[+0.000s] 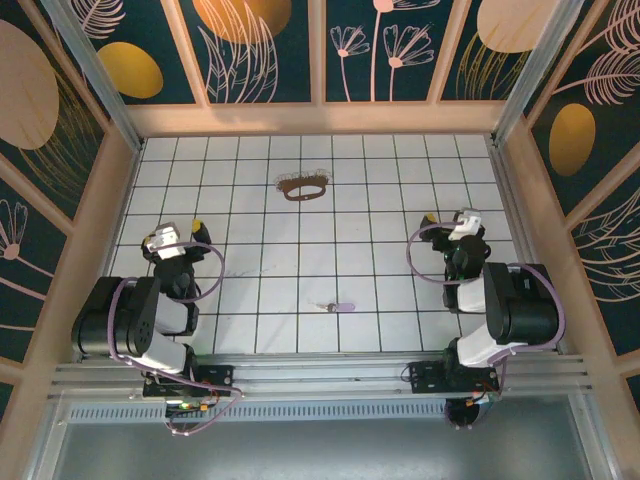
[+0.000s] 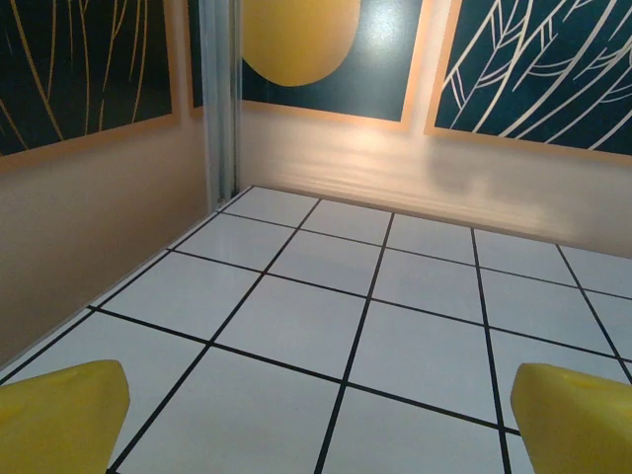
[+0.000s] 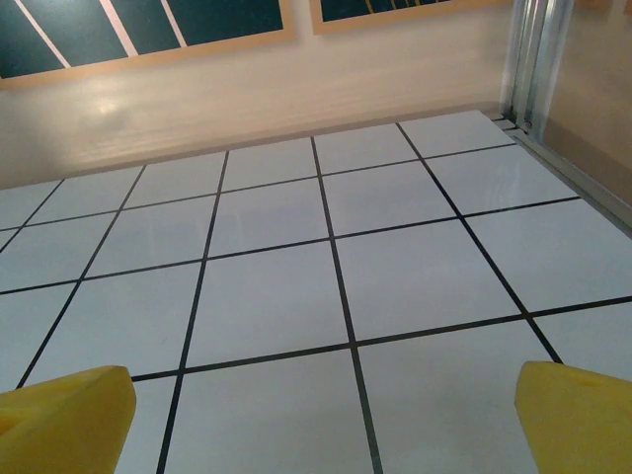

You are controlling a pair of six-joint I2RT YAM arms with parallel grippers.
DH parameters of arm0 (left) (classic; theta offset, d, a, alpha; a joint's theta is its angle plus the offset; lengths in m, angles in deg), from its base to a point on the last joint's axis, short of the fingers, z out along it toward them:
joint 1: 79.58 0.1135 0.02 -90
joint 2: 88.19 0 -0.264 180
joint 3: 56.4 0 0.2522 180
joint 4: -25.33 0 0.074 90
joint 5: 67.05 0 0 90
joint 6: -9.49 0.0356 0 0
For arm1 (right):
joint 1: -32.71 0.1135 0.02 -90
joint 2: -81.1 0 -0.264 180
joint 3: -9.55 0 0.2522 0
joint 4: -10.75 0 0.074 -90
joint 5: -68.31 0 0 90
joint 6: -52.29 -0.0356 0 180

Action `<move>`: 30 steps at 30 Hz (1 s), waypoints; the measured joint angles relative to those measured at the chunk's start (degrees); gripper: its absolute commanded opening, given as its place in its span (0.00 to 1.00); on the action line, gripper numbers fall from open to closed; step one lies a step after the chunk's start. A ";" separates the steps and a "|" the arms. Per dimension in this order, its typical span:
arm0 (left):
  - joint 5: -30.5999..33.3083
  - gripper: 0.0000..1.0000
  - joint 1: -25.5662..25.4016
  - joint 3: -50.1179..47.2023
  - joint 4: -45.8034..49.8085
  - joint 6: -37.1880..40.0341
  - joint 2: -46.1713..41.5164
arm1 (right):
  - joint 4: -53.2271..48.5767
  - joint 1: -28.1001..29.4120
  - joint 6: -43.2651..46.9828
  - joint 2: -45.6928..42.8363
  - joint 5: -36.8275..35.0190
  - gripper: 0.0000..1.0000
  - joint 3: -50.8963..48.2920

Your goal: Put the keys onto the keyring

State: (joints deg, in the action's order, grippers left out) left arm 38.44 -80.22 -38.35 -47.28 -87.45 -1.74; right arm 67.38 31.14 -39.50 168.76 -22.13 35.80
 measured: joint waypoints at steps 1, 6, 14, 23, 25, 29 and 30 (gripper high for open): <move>0.00 0.99 0.00 0.00 0.00 0.00 0.00 | 0.00 0.00 0.00 0.00 0.02 0.99 0.00; 0.00 0.99 0.00 0.02 0.02 0.00 0.00 | 0.00 0.00 0.00 0.00 0.09 0.99 0.00; -0.02 0.99 0.00 0.02 0.02 0.00 0.00 | 0.00 0.00 0.00 0.00 0.11 0.99 0.00; -0.61 0.99 0.00 2.49 2.67 0.07 0.00 | 0.00 -0.31 0.00 0.00 0.13 0.99 0.00; -2.73 0.99 0.00 3.87 4.74 0.61 0.00 | 0.00 -0.35 0.00 0.00 0.15 0.99 0.00; -6.23 0.99 0.00 6.43 8.28 1.55 -0.11 | -3.13 -0.37 0.00 -0.66 0.52 0.99 0.98; -6.54 0.99 0.00 6.67 9.25 1.60 -0.35 | -5.29 -0.37 0.00 -1.38 0.55 0.99 1.88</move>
State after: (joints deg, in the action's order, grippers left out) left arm 31.90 -80.22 -31.68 -38.03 -85.86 -2.09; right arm 62.09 30.77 -39.50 167.38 -21.59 37.68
